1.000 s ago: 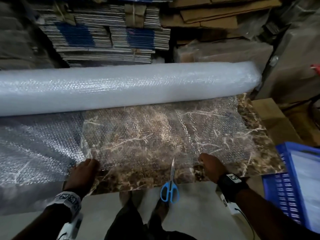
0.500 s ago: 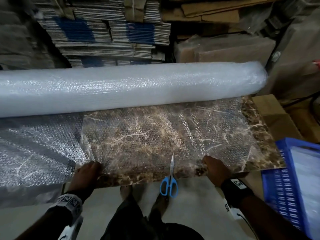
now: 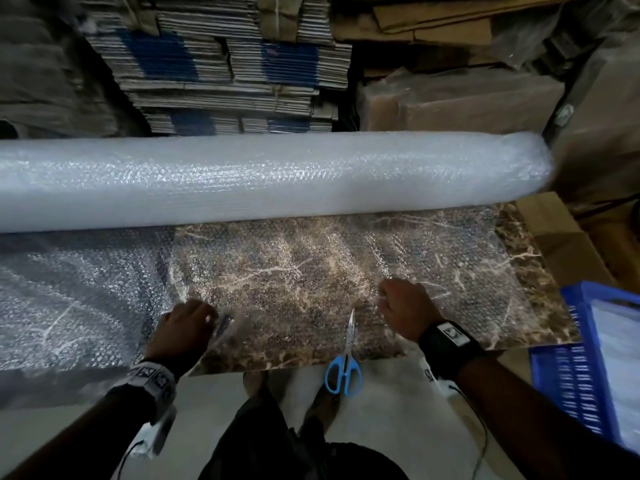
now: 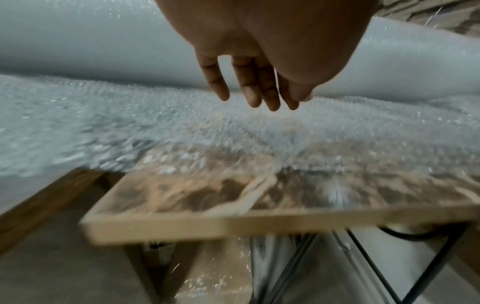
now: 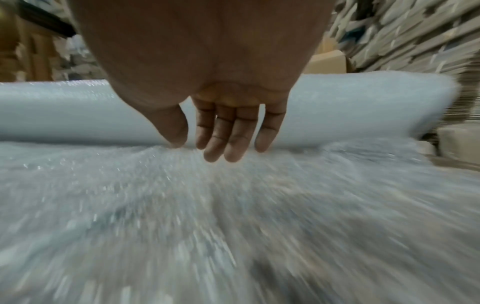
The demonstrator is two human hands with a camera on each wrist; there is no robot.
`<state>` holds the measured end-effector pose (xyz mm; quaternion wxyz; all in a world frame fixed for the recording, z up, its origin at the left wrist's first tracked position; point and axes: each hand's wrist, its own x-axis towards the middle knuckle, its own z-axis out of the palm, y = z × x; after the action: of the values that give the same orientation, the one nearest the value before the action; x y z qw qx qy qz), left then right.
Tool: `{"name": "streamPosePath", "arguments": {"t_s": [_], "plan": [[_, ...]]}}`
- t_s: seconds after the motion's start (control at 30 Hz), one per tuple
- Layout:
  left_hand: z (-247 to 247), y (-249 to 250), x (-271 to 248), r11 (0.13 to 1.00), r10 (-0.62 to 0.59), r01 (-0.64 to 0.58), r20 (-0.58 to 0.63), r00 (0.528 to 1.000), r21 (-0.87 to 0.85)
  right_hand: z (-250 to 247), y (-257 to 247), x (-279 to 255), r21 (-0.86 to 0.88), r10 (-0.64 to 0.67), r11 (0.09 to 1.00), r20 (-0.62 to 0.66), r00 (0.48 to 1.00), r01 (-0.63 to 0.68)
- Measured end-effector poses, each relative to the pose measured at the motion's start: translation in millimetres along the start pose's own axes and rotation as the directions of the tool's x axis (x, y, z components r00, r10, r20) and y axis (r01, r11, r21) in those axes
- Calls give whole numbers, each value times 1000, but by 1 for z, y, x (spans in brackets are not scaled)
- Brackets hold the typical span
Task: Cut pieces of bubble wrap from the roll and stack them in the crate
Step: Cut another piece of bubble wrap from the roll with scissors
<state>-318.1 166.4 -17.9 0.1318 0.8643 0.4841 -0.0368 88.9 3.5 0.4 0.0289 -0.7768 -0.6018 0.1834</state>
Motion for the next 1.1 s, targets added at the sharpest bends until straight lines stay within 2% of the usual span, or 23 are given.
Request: {"name": "streamPosePath", "arguments": {"t_s": [0.07,0.13,0.2,0.33,0.4,0.5,0.67,0.9,1.1], "plan": [[4,10,19,998,-52,52,1,999,-22,-10,-30,35,13,-111,994,-37,993,112],[11,19,34,990,-133,138,126,983,-36,-17,-63,69,48,-201,978,-38,979,203],[23,26,42,971,-226,237,261,938,-9,-19,-94,99,52,-282,958,-9,959,282],[39,29,45,965,-248,260,388,888,21,-14,-142,149,37,-406,914,114,907,404],[40,26,47,967,-235,255,424,874,10,-9,-158,169,62,-418,908,167,893,414],[42,24,48,968,-224,249,455,862,3,-6,-174,195,91,-380,925,216,899,369],[43,25,48,964,-234,267,474,849,-3,-13,-193,225,168,-399,914,220,890,369],[44,21,49,970,-207,243,536,818,4,-28,-196,252,156,-381,915,21,925,373],[45,23,48,970,-209,244,540,815,7,-49,-198,276,56,-392,916,-86,916,397]]}}
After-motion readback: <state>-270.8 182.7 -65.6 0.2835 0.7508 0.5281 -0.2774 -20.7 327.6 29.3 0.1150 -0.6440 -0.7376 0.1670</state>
